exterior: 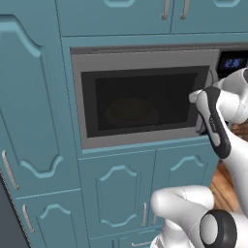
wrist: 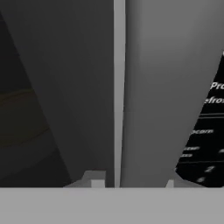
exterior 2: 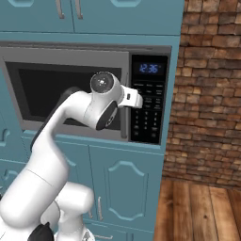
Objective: Pick the potato from the counter and place it in the microwave. Then turn on the microwave.
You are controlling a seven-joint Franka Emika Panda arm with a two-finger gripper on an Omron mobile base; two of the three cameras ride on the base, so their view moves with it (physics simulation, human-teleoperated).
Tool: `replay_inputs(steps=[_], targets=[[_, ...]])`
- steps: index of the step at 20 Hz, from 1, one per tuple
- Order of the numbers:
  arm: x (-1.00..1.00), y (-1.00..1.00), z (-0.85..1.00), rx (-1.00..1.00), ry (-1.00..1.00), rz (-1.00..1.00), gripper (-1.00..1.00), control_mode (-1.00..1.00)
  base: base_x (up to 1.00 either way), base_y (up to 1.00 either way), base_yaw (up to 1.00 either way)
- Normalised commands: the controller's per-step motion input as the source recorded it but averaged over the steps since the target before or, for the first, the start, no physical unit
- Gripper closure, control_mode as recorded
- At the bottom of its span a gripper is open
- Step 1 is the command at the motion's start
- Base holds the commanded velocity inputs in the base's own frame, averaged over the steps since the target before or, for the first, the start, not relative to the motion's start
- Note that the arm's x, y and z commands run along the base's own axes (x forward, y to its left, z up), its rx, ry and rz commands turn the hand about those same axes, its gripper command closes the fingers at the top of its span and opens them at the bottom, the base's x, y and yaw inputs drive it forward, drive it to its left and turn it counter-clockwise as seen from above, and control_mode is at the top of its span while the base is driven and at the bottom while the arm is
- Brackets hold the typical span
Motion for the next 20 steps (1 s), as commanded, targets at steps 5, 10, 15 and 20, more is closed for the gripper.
replay_inputs(steps=[5,10,15,20], targets=[[-0.28,0.31,-0.09,0.0,0.01,0.22,1.0,-1.0,0.0,0.0,0.0],[-0.46,0.24,-0.02,0.0,0.0,0.18,1.0,-1.0,0.0,0.0,0.0],[-0.5,0.21,0.0,0.0,0.0,0.01,1.0,-1.0,0.0,0.0,0.0],[-0.5,0.18,0.0,0.0,0.0,-0.02,1.0,-1.0,0.0,0.0,0.0]])
